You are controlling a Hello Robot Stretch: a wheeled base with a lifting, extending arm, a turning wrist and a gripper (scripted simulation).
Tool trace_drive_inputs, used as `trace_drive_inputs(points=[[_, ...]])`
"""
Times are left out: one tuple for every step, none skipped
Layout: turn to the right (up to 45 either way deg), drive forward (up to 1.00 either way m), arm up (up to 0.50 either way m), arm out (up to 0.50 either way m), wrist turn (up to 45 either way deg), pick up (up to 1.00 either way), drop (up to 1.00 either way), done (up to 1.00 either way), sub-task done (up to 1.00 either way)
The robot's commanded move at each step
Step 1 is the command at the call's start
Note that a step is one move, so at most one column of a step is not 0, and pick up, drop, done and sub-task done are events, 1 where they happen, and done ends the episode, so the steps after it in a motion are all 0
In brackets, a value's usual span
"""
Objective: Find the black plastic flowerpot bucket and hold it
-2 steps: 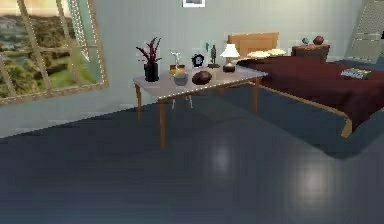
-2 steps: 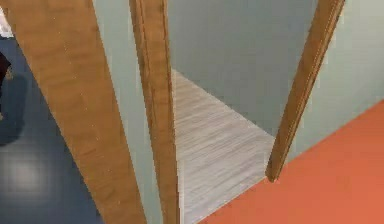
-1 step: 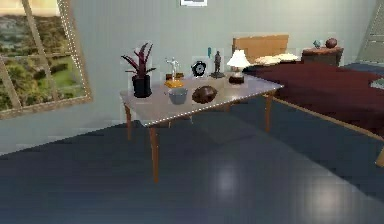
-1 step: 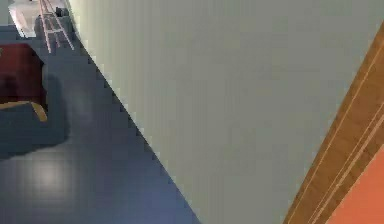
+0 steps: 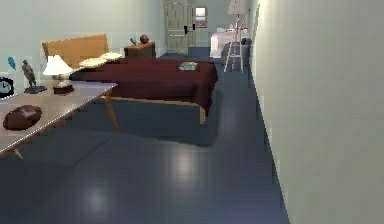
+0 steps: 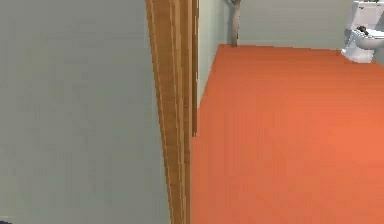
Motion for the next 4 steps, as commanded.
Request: trace_drive_inputs(points=[[9.0,0.00,0.00,0.00,0.0,0.00,0.00,0.00,0.00],[3.0,0.00,0.00,0.00,0.0,0.00,0.00,0.00,0.00],[0.0,1.00,0.00,0.00,0.0,0.00,0.00,0.00,0.00],[0.0,1.00,0.00,0.00,0.0,0.00,0.00,0.00,0.00]])
